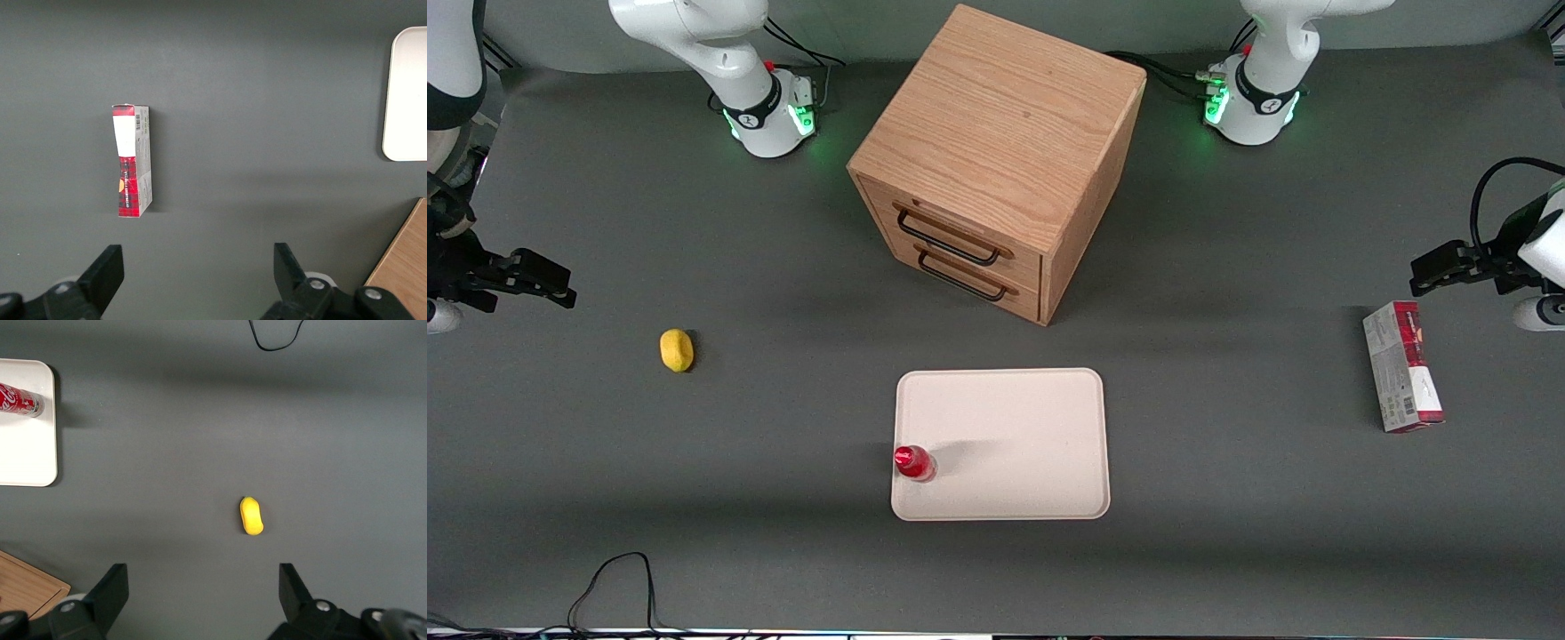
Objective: Place coke bottle on tray
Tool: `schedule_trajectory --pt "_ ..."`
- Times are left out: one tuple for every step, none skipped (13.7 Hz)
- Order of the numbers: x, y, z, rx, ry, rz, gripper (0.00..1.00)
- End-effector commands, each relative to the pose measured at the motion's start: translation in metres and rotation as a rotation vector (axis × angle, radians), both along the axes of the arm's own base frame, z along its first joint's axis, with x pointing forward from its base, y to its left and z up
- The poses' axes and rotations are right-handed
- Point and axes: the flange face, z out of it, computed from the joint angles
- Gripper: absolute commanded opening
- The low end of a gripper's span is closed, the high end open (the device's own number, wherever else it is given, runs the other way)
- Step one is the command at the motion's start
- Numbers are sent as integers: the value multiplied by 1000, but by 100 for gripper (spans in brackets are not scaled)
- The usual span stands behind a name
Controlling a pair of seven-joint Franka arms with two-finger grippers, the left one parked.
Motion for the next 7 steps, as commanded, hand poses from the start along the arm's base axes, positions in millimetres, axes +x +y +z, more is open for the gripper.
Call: schedule_trajectory --pt "-7 1 3 12 -1 24 100" --pt "-8 1 3 12 1 24 100" --pt "-8 1 3 13 1 24 100" --pt "-8 0 3 18 5 20 100" --pt "-10 0 0 22 21 15 100" --pt "-11 0 0 24 32 13 100" --pt "-11 0 0 30 35 5 100"
